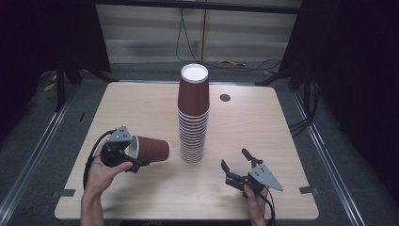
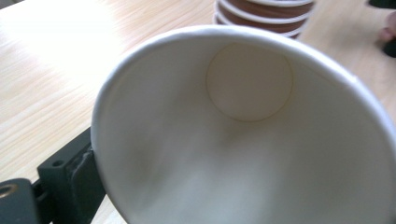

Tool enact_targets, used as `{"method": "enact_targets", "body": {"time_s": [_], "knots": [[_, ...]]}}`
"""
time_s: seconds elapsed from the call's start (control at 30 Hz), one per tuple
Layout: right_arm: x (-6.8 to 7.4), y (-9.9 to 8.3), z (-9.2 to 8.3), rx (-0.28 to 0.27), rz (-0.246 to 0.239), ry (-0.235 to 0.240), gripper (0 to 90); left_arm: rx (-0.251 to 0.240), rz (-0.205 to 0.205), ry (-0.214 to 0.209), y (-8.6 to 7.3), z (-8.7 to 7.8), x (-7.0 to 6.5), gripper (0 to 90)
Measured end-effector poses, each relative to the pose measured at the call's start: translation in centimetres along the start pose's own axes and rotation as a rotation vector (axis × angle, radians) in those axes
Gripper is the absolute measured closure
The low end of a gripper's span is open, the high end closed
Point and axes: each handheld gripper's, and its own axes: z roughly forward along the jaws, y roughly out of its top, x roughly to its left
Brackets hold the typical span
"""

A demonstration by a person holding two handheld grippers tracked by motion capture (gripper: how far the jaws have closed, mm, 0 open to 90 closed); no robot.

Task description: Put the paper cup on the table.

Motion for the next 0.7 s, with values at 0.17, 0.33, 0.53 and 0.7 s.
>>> {"method": "enact_targets", "body": {"time_s": [0.17,0.33,0.53,0.7], "knots": [[0.0,-0.1,-0.2,-0.026,-0.004,0.004,13.3,0.043,-0.007,0.024,0.4,0.2,0.7,3.2],[0.0,-0.1,-0.2,-0.029,-0.004,0.006,13.3,0.068,-0.017,0.026,0.9,0.4,1.4,3.1],[0.0,-0.1,-0.2,-0.029,-0.003,0.008,13.4,0.135,-0.02,0.05,1.3,0.8,2.4,3.0],[0.0,-0.1,-0.2,-0.027,-0.004,0.005,13.6,0.193,-0.007,0.075,1.6,0.9,2.8,2.9]]}}
